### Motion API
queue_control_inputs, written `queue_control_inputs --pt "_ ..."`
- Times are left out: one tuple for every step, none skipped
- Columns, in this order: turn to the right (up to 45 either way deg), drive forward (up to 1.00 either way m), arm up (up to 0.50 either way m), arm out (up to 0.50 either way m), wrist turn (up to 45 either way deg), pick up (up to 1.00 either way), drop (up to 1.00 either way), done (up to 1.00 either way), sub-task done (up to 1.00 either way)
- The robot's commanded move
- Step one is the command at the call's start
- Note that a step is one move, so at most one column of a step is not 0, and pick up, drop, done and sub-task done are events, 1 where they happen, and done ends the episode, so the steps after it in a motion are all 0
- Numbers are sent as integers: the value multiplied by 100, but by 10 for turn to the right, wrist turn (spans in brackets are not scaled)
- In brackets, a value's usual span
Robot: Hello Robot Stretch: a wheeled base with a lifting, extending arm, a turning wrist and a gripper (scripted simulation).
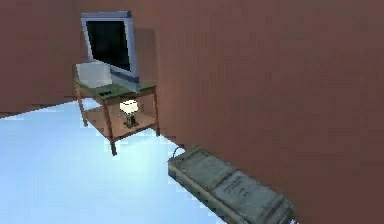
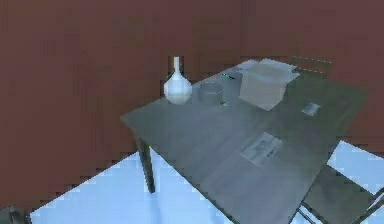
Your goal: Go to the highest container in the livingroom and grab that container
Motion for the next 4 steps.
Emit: queue_control_inputs --pt "450 0 0 0 0 0 0 0 0" --pt "120 0 0 0 0 0 0 0 0" --pt "0 70 0 0 0 0 0 0 0" --pt "-240 0 0 0 0 0 0 0 0"
